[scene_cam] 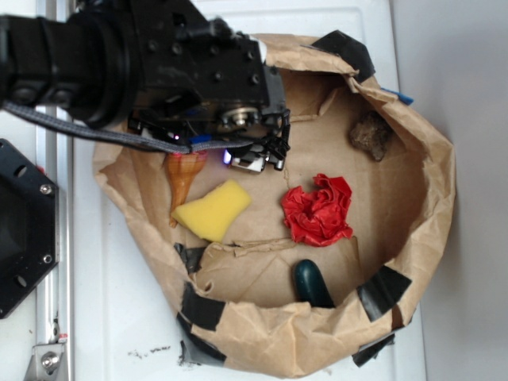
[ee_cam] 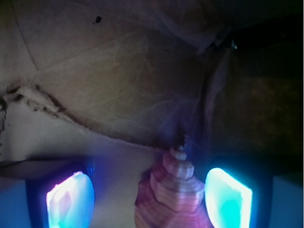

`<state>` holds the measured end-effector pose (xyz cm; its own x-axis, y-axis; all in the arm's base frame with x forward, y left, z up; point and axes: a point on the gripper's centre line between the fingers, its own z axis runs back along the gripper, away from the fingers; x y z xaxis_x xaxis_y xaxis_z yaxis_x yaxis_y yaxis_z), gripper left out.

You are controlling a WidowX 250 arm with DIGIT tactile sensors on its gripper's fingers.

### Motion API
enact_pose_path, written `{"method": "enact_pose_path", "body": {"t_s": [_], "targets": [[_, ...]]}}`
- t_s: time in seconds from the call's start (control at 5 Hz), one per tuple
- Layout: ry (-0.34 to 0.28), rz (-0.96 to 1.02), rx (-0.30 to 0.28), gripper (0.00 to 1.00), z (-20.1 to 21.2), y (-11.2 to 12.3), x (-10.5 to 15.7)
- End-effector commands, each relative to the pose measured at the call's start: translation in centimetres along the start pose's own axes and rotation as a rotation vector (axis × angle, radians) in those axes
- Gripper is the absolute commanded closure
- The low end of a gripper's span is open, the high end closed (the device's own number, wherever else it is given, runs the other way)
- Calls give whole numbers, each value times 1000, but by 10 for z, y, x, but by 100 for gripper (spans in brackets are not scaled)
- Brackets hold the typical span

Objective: Grab the shell.

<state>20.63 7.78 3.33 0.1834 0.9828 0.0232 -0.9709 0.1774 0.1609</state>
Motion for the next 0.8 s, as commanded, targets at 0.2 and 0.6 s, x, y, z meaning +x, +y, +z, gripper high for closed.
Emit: {"method": "enact_pose_path", "body": {"t_s": [0.2, 0.6], "targets": [[-33, -59, -46, 100, -21, 13, -8], [-31, -42, -51, 100, -16, 17, -5]]}}
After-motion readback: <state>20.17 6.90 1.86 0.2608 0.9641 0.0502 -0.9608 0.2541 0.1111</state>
